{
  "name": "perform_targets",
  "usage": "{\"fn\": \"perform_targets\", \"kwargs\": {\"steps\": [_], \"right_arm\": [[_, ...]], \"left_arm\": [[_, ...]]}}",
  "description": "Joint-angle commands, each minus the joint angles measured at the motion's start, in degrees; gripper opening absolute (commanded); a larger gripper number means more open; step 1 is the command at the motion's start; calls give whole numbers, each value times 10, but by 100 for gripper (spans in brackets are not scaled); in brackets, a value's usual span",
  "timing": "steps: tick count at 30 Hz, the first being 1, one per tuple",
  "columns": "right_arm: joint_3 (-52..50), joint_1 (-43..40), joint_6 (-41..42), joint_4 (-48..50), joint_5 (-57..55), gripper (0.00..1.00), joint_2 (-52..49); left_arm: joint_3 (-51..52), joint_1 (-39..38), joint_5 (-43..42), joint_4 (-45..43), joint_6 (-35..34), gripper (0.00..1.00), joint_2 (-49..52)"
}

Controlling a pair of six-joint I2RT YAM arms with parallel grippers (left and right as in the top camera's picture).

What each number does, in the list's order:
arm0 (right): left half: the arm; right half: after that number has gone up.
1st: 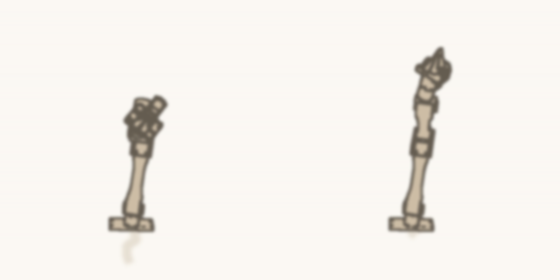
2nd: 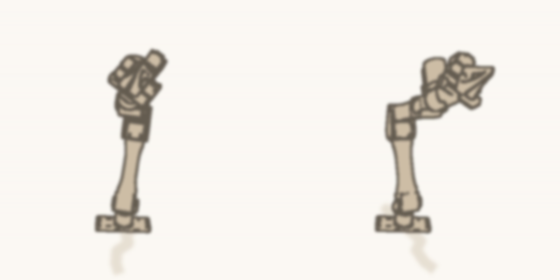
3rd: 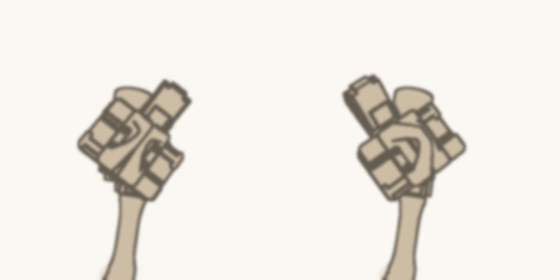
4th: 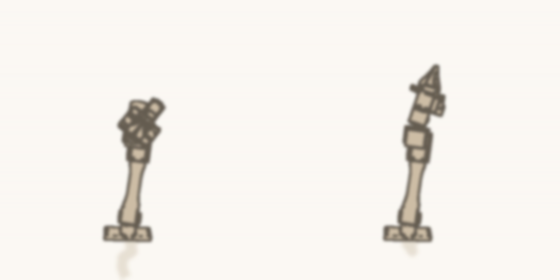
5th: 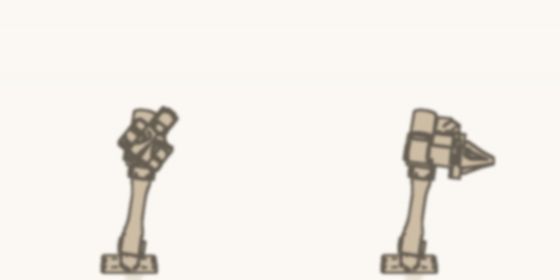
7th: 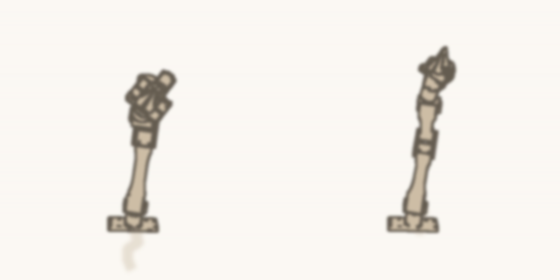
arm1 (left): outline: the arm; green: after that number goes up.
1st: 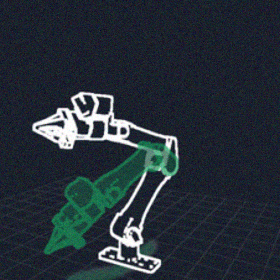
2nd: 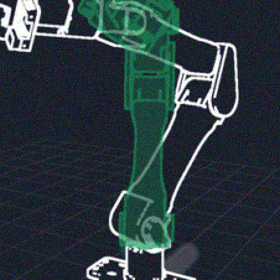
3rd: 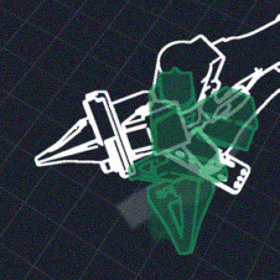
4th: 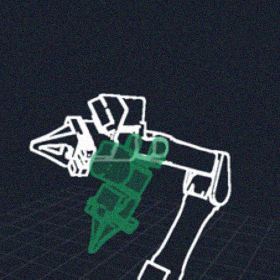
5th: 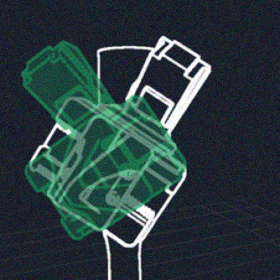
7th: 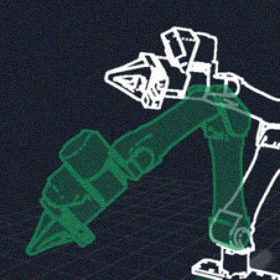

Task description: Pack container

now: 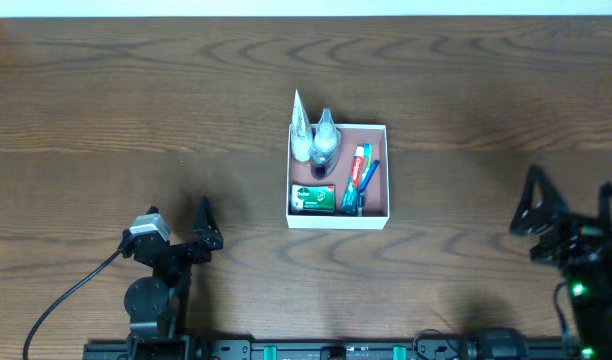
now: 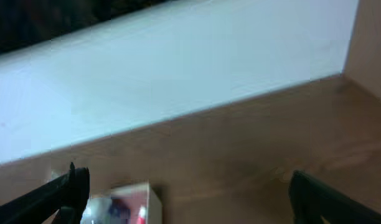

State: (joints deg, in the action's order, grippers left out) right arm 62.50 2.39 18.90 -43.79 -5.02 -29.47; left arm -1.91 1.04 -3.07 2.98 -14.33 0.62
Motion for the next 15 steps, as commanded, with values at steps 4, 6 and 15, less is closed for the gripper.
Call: {"fn": "perform_targets", "kwargs": {"steps": [4, 6, 15], "right_arm": [[-231, 7, 10, 229, 21, 99, 79], [-309, 7, 10, 337, 21, 99, 102], [-535, 7, -49, 539, 21, 99, 223]], "left_arm": [[17, 3, -6, 7, 1, 98, -3], [17, 3, -6, 7, 1, 98, -3], [17, 3, -6, 7, 1, 98, -3]]}}
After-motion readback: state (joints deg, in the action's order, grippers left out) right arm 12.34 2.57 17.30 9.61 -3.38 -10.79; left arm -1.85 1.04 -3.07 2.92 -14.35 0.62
